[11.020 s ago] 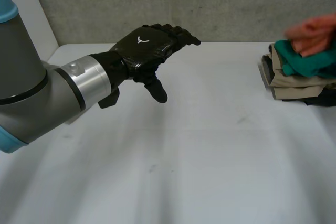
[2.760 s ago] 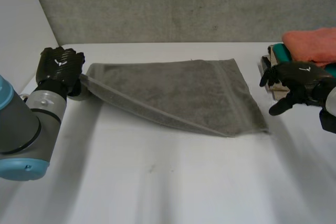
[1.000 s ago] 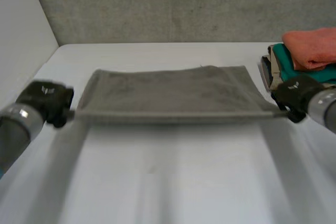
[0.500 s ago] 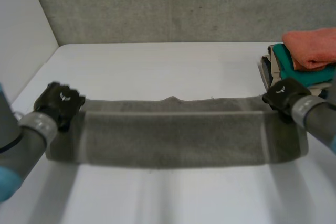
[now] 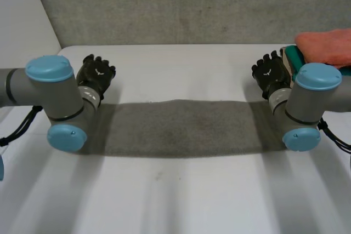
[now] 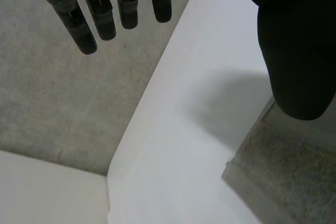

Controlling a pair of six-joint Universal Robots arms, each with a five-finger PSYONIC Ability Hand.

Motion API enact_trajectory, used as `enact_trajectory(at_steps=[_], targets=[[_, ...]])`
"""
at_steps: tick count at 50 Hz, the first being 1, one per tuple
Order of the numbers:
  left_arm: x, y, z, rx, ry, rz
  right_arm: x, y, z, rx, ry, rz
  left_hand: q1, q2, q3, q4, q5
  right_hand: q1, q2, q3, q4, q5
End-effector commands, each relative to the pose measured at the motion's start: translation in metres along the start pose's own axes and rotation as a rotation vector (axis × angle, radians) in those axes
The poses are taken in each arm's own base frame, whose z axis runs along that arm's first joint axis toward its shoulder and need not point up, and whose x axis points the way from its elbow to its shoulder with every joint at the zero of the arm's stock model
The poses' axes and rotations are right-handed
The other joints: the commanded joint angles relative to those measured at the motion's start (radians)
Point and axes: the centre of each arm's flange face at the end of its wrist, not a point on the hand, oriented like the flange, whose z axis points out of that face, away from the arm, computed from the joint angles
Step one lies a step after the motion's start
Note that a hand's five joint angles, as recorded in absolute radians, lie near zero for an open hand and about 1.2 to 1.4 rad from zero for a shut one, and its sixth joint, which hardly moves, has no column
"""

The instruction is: Fold the laundry.

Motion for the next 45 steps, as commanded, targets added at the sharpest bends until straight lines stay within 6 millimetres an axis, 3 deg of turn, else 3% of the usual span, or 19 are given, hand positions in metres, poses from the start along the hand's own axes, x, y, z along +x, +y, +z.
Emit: enact_trajectory(at_steps=[1, 4, 6, 11, 15, 19, 28, 32, 34, 37, 39, 45], targets=[[0.003, -0.012, -0.017, 0.011, 0.022, -0.031, 0.023, -0.023, -0.029, -0.003, -0.03, 0.145, -0.014, -0.037, -0.034, -0.028, -0.042, -0.045, -0.035, -0.033, -0.03, -0.042], [-0.013, -0.023, -0.039, 0.028, 0.014, -0.1, 0.045, -0.038, -0.061, -0.03, -0.108, 0.237, -0.003, -0.026, -0.022, -0.016, -0.031, 0.017, 0.027, 0.029, 0.032, 0.02], [-0.018, -0.026, -0.048, 0.033, 0.013, -0.133, 0.054, -0.034, -0.071, -0.065, -0.144, 0.271, -0.003, -0.026, -0.022, -0.016, -0.031, 0.1, 0.11, 0.112, 0.115, 0.103], [-0.031, -0.035, -0.077, 0.065, 0.021, -0.254, 0.07, -0.003, -0.102, -0.233, -0.283, 0.379, -0.003, -0.026, -0.022, -0.016, -0.031, 0.349, 0.359, 0.361, 0.364, 0.352], [-0.03, -0.034, -0.092, 0.089, 0.078, -0.331, 0.065, 0.02, -0.121, -0.316, -0.368, 0.439, 0.0, -0.023, -0.019, -0.013, -0.028, 0.382, 0.392, 0.394, 0.397, 0.385], [-0.023, -0.03, -0.098, 0.091, 0.121, -0.355, 0.057, 0.038, -0.122, -0.291, -0.361, 0.453, 0.003, -0.02, -0.016, -0.01, -0.025, 0.388, 0.398, 0.4, 0.403, 0.391], [-0.017, -0.025, -0.099, 0.092, 0.123, -0.357, 0.039, 0.056, -0.111, -0.243, -0.319, 0.419, 0.0, -0.023, -0.019, -0.013, -0.028, 0.403, 0.413, 0.414, 0.417, 0.406], [-0.016, -0.024, -0.098, 0.09, 0.122, -0.357, 0.036, 0.061, -0.105, -0.232, -0.309, 0.412, 0.0, -0.023, -0.019, -0.013, -0.028, 0.625, 0.635, 0.637, 0.64, 0.628], [-0.016, -0.023, -0.098, 0.088, 0.123, -0.357, 0.037, 0.063, -0.102, -0.22, -0.293, 0.405, 0.0, -0.023, -0.019, -0.013, -0.028, 1.005, 1.015, 1.017, 1.02, 1.008], [-0.016, -0.023, -0.098, 0.087, 0.122, -0.357, 0.037, 0.064, -0.101, -0.216, -0.282, 0.401, 0.0, -0.023, -0.019, -0.013, -0.028, 1.037, 1.047, 1.048, 1.052, 1.04], [-0.016, -0.023, -0.098, 0.087, 0.122, -0.357, 0.037, 0.067, -0.101, -0.226, -0.28, 0.401, 0.0, -0.023, -0.019, -0.013, -0.028, 1.176, 1.187, 1.188, 1.191, 1.179], [-0.016, -0.023, -0.098, 0.087, 0.122, -0.357, 0.052, 0.083, -0.101, -0.262, -0.238, 0.418, 0.0, -0.023, -0.019, -0.013, -0.028, 1.177, 1.187, 1.188, 1.192, 1.18]])
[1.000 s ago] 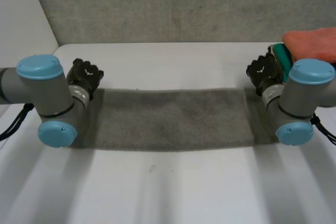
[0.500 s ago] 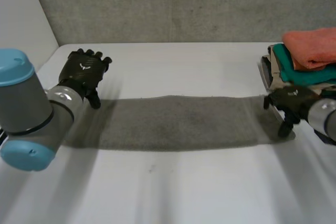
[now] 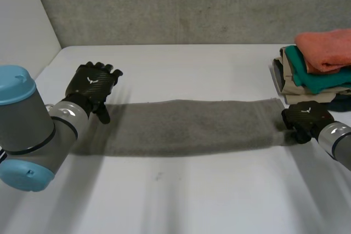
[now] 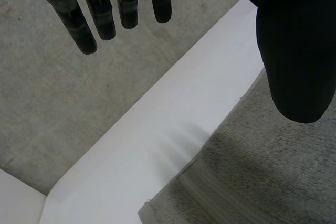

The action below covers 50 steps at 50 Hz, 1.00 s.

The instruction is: Fold the laundry.

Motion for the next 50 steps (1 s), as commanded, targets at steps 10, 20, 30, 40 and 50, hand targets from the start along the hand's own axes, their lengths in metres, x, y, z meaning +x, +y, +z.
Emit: enact_trajectory(at_steps=[10, 20, 30, 40, 50], targets=[[0.0, -0.002, -0.008, 0.0, 0.0, 0.0, 0.093, 0.008, -0.019, -0.108, 0.324, -0.132, -0.003, -0.014, -0.014, -0.011, -0.03, 0.296, 0.222, 0.214, 0.207, 0.246], [-0.015, -0.003, -0.009, 0.003, -0.043, -0.005, 0.042, -0.061, -0.019, 0.126, 0.269, -0.254, -0.003, -0.014, -0.014, -0.011, -0.03, 0.296, 0.222, 0.214, 0.207, 0.246], [-0.037, -0.014, -0.022, 0.034, -0.108, -0.044, -0.143, -0.157, -0.048, 0.702, -0.088, -0.343, 0.0, -0.011, -0.012, -0.008, -0.027, 0.296, 0.222, 0.214, 0.207, 0.246], [-0.036, -0.011, -0.03, 0.022, -0.106, -0.072, -0.299, -0.107, -0.066, 0.703, -0.509, -0.536, 0.0, -0.011, -0.012, -0.008, -0.027, 0.296, 0.222, 0.214, 0.207, 0.246], [-0.036, -0.014, -0.03, 0.035, -0.104, -0.07, -0.25, -0.127, -0.071, 0.566, -0.367, -0.401, 0.0, -0.011, -0.012, -0.008, -0.027, -0.926, -1.0, -1.008, -1.015, -0.975]])
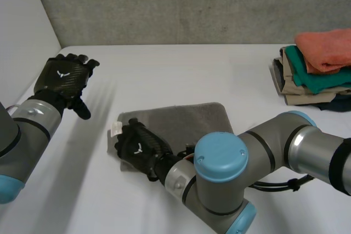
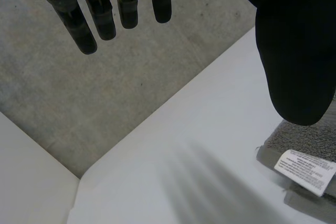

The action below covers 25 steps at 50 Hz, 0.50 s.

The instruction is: Fold the laundry.

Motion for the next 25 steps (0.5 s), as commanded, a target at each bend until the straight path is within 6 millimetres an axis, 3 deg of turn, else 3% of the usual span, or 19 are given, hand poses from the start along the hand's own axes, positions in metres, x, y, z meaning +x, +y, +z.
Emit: enact_trajectory(at_steps=[1, 3, 9, 14, 17, 19, 20, 21, 24, 25], targets=[[0.0, -0.005, 0.001, 0.016, 0.0, 0.003, 0.058, -0.002, -0.024, -0.071, 0.168, 0.142, 0.0, -0.011, -0.012, -0.008, -0.027, -0.185, -0.198, -0.23, -0.227, -0.204], [0.0, -0.007, 0.001, 0.023, -0.001, 0.004, 0.082, 0.001, -0.038, -0.084, 0.229, 0.253, 0.0, -0.011, -0.012, -0.008, -0.027, -0.185, -0.198, -0.23, -0.227, -0.204], [0.003, -0.009, -0.001, 0.031, 0.007, 0.003, 0.08, 0.024, -0.057, -0.165, 0.231, 0.427, 0.0, -0.011, -0.012, -0.008, -0.027, -0.185, -0.198, -0.23, -0.227, -0.204], [0.012, -0.01, -0.004, 0.033, 0.035, 0.005, 0.087, 0.076, -0.081, -0.345, 0.27, 0.399, -0.003, -0.014, -0.014, -0.011, -0.03, -0.185, -0.198, -0.23, -0.227, -0.204], [0.013, -0.01, -0.004, 0.033, 0.04, 0.003, 0.095, 0.094, -0.09, -0.409, 0.289, 0.354, -0.003, -0.014, -0.014, -0.011, -0.03, 0.056, 0.043, 0.012, 0.014, 0.037], [0.013, -0.01, -0.004, 0.034, 0.039, 0.005, 0.098, 0.103, -0.096, -0.449, 0.29, 0.321, -0.006, -0.017, -0.017, -0.014, -0.033, 0.352, 0.339, 0.308, 0.31, 0.333], [0.013, -0.01, -0.004, 0.034, 0.039, 0.005, 0.099, 0.106, -0.097, -0.459, 0.292, 0.314, -0.003, -0.014, -0.014, -0.011, -0.03, 0.569, 0.556, 0.524, 0.527, 0.55], [0.013, -0.011, -0.004, 0.036, 0.038, 0.005, 0.101, 0.109, -0.097, -0.462, 0.305, 0.305, -0.003, -0.014, -0.014, -0.011, -0.03, 1.032, 1.019, 0.987, 0.99, 1.013], [0.012, -0.012, -0.004, 0.04, 0.037, 0.007, 0.113, 0.107, -0.095, -0.434, 0.375, 0.266, -0.003, -0.014, -0.014, -0.011, -0.03, 1.037, 1.024, 0.992, 0.995, 1.018], [0.012, -0.013, -0.004, 0.043, 0.037, 0.007, 0.126, 0.099, -0.092, -0.381, 0.442, 0.227, -0.003, -0.014, -0.014, -0.011, -0.03, 1.037, 1.024, 0.992, 0.995, 1.018]])
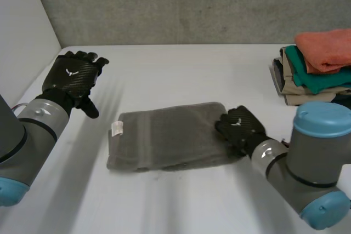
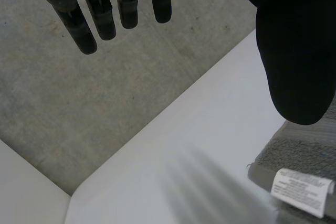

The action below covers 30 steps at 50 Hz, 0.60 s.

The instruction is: Fold the laundry.

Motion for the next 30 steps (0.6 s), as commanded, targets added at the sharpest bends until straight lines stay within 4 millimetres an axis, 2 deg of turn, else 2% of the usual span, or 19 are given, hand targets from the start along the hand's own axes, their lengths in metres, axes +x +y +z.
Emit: enact_trajectory(at_steps=[1, 3, 4, 6, 7, 10, 11, 12, 13, 16, 17, 19, 21, 23, 24, 25, 26, 28, 30], targets=[[-0.001, -0.003, 0.0, 0.011, -0.003, 0.004, 0.032, -0.02, 0.008, 0.122, 0.192, -0.08, -0.003, -0.014, -0.014, -0.011, -0.03, 0.448, 0.441, 0.456, 0.457, 0.461], [-0.001, -0.005, 0.0, 0.017, -0.005, 0.006, 0.041, -0.038, 0.006, 0.196, 0.244, -0.096, -0.003, -0.014, -0.014, -0.011, -0.03, 0.448, 0.441, 0.456, 0.457, 0.461], [-0.002, -0.008, -0.001, 0.025, -0.009, 0.007, 0.044, -0.057, 0.002, 0.258, 0.268, -0.104, 0.0, -0.011, -0.012, -0.008, -0.027, 0.448, 0.441, 0.456, 0.457, 0.461], [-0.004, -0.012, -0.003, 0.038, -0.014, 0.007, 0.036, -0.076, -0.001, 0.31, 0.246, -0.101, -0.003, -0.014, -0.014, -0.011, -0.03, 0.448, 0.441, 0.456, 0.457, 0.461], [-0.005, -0.016, -0.004, 0.049, -0.02, 0.006, 0.014, -0.092, -0.004, 0.357, 0.18, -0.094, -0.003, -0.014, -0.014, -0.011, -0.03, 0.448, 0.441, 0.456, 0.457, 0.461], [-0.007, -0.018, -0.007, 0.055, -0.025, 0.005, -0.026, -0.103, -0.002, 0.39, 0.056, -0.092, -0.003, -0.014, -0.014, -0.011, -0.03, 0.448, 0.441, 0.456, 0.457, 0.461], [-0.007, -0.019, -0.008, 0.058, -0.026, 0.004, -0.056, -0.104, -0.001, 0.403, -0.031, -0.104, -0.003, -0.014, -0.014, -0.011, -0.03, 0.448, 0.441, 0.456, 0.457, 0.461], [-0.007, -0.018, -0.009, 0.056, -0.028, 0.004, -0.07, -0.105, -0.003, 0.414, -0.075, -0.111, -0.003, -0.014, -0.014, -0.011, -0.03, 0.448, 0.441, 0.456, 0.457, 0.461], [-0.008, -0.018, -0.009, 0.052, -0.032, 0.002, -0.098, -0.107, -0.008, 0.447, -0.172, -0.128, -0.003, -0.014, -0.014, -0.011, -0.03, 0.448, 0.441, 0.456, 0.457, 0.461], [-0.009, -0.016, -0.009, 0.046, -0.034, 0.001, -0.13, -0.106, -0.019, 0.491, -0.315, -0.145, 0.0, -0.011, -0.012, -0.008, -0.027, 0.448, 0.441, 0.456, 0.457, 0.461], [-0.009, -0.016, -0.009, 0.043, -0.038, -0.001, -0.147, -0.099, -0.021, 0.499, -0.397, -0.152, 0.0, -0.011, -0.012, -0.008, -0.027, 0.448, 0.441, 0.456, 0.457, 0.461], [-0.011, -0.015, -0.008, 0.04, -0.043, -0.007, -0.16, -0.088, -0.02, 0.495, -0.465, -0.157, 0.0, -0.011, -0.012, -0.008, -0.027, 0.448, 0.441, 0.456, 0.457, 0.461], [-0.011, -0.015, -0.008, 0.039, -0.044, -0.022, -0.166, -0.08, -0.015, 0.471, -0.486, -0.15, 0.003, -0.008, -0.009, -0.005, -0.024, 0.448, 0.441, 0.456, 0.457, 0.461], [-0.011, -0.015, -0.008, 0.04, -0.042, -0.038, -0.16, -0.08, -0.011, 0.453, -0.448, -0.138, 0.003, -0.008, -0.009, -0.005, -0.024, 0.448, 0.441, 0.456, 0.457, 0.461], [-0.011, -0.016, -0.008, 0.042, -0.043, -0.044, -0.156, -0.081, -0.009, 0.441, -0.42, -0.127, 0.006, -0.005, -0.006, -0.002, -0.021, 0.252, 0.244, 0.26, 0.261, 0.264], [-0.01, -0.017, -0.008, 0.046, -0.039, -0.054, -0.147, -0.084, -0.006, 0.418, -0.364, -0.091, 0.006, -0.005, -0.006, -0.002, -0.021, -0.366, -0.374, -0.359, -0.357, -0.354], [-0.009, -0.018, -0.008, 0.049, -0.033, -0.058, -0.144, -0.087, -0.007, 0.413, -0.346, -0.069, 0.006, -0.005, -0.006, -0.002, -0.021, -0.649, -0.656, -0.641, -0.64, -0.636], [-0.009, -0.019, -0.008, 0.054, -0.033, -0.066, -0.131, -0.094, -0.006, 0.407, -0.295, -0.012, 0.006, -0.005, -0.006, -0.002, -0.021, -0.773, -0.781, -0.766, -0.764, -0.761], [-0.009, -0.02, -0.007, 0.057, -0.034, -0.078, -0.101, -0.102, -0.002, 0.402, -0.216, 0.078, 0.006, -0.005, -0.006, -0.002, -0.021, -0.773, -0.781, -0.766, -0.764, -0.761]])
